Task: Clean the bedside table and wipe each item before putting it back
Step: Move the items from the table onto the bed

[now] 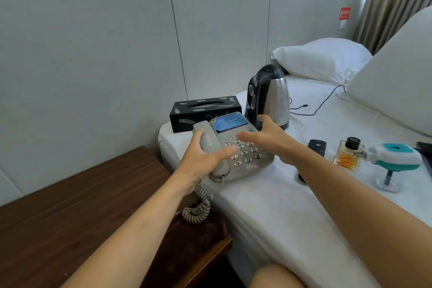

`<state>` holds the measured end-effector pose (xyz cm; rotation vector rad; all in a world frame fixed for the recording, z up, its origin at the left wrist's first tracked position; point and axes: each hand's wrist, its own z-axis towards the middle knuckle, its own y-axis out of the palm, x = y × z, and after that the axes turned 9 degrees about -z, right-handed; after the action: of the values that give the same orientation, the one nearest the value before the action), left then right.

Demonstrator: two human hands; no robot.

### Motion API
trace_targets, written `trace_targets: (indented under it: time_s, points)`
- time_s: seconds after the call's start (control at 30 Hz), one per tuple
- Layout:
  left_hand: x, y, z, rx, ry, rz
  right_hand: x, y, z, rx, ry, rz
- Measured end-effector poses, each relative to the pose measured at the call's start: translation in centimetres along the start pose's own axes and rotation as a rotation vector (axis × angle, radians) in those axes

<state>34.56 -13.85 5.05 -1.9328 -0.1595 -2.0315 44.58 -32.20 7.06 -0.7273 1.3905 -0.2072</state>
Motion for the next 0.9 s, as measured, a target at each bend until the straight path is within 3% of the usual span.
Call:
trace_targets:
  time_s: [0.37, 0.5, 0.57, 0.67, 0.7, 0.77, 0.9]
  points:
    - [0.3, 1.7, 0.6, -0.033, -0.039, -0.056, 0.5, -0.2, 1.0, 0.147, -0.03, 0.035]
    - [-0.7, 0.2, -0.3, -0.04, 0.015, 0.014, 0.8, 0.4, -0.3, 0.257, -0.034, -0.141]
    - [-0.9, -1.4, -1.3, -0.06, 0.046, 0.101, 1.2, 1.6, -1.7, 0.46, -0.131, -0.308]
    - [-0.7, -4.7, -3.5, -0.058, 0.019, 0.237, 1.0, 3.5, -4.0, 0.656, -0.579, -0.445]
    - [-0.7, -6.0, -4.2, -0.031, 0.013, 0.292, 0.5, 4.2, -4.8, 0.626, -0.728, -0.45]
    - [-0.7, -8.4, -5.7, -0.006, 0.017, 0.385, -0.8, 5.7, -6.1, 0.416, -0.925, -0.474]
    - [-0.9, -12.6, -9.2, 0.048, 0.03, 0.499, -2.8, 10.0, -8.0, -0.112, -0.971, -0.653]
